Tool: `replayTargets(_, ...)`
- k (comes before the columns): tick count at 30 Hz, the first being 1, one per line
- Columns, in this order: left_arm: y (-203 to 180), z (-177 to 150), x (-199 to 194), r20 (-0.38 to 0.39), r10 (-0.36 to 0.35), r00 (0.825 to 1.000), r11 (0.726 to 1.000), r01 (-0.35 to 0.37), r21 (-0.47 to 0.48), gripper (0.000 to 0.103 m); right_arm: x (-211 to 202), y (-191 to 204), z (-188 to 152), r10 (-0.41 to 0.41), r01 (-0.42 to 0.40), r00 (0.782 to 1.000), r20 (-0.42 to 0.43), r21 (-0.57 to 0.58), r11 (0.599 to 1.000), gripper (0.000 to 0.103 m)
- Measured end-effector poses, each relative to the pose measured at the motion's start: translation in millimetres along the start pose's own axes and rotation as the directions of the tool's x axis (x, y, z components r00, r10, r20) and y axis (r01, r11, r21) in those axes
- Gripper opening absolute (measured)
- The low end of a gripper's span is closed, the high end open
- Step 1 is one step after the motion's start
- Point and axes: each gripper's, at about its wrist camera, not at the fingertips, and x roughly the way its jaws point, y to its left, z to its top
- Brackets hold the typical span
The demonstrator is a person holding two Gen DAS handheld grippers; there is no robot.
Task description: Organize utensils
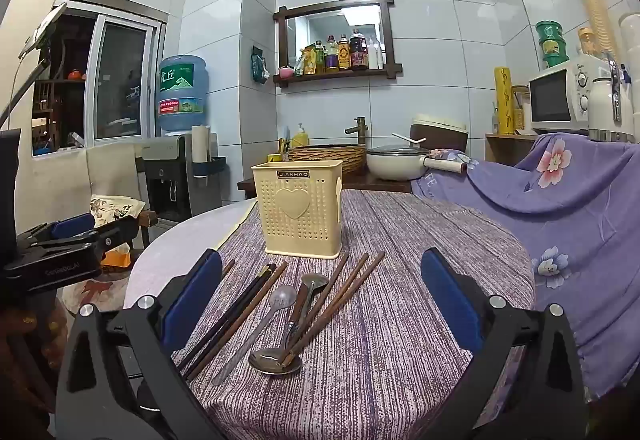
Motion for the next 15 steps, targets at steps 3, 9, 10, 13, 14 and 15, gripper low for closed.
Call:
replayTargets(3, 0.2, 0.0, -0.5, 0.001, 0.001, 1.000, 1.000, -0.001, 0.001, 0.097, -0.2, 0.1, 0.3, 0.001, -0.001, 1.000, 0.001, -0.001, 1.000, 0.098)
replayTargets(9, -0.3, 0.1, -0.2, -0.007, 0.002, 1.000, 1.000, -0.002, 0.006, 0.097, 0.0, 0.9, 0.9, 0.001, -0.001, 1.000, 0.000, 0.000, 1.000, 0.098)
replayTargets(10, -0.3, 0.0, 0.6, -0.008, 0.001, 1.000, 1.000, -0.001, 0.006, 0.097, 0.2, 1.7, 1.3, 0.000, 0.000, 1.000, -0.001, 0.001, 1.000, 0.098)
replayTargets(13, -0.6, -1.2, 0.2, -0.007, 0.001, 1.000, 1.000, -0.001, 0.006, 0.097, -3.0, -4.4, -0.4, 0.000, 0.000, 1.000, -0.002, 0.002, 1.000, 0.098)
replayTargets(14, -1.3, -1.1, 1.1, -0.009, 0.003, 1.000, 1.000, -0.003, 0.006, 0.097, -3.6, -4.8, -0.4, 0.000, 0.000, 1.000, -0.002, 0.002, 1.000, 0.098)
replayTargets(15, -1.5, -0.2, 0.9, -0.012, 0.002, 1.000, 1.000, -0.002, 0.008, 0.097, -3.1, -4.4, 1.0, 0.001, -0.001, 1.000, -0.003, 0.002, 1.000, 0.098)
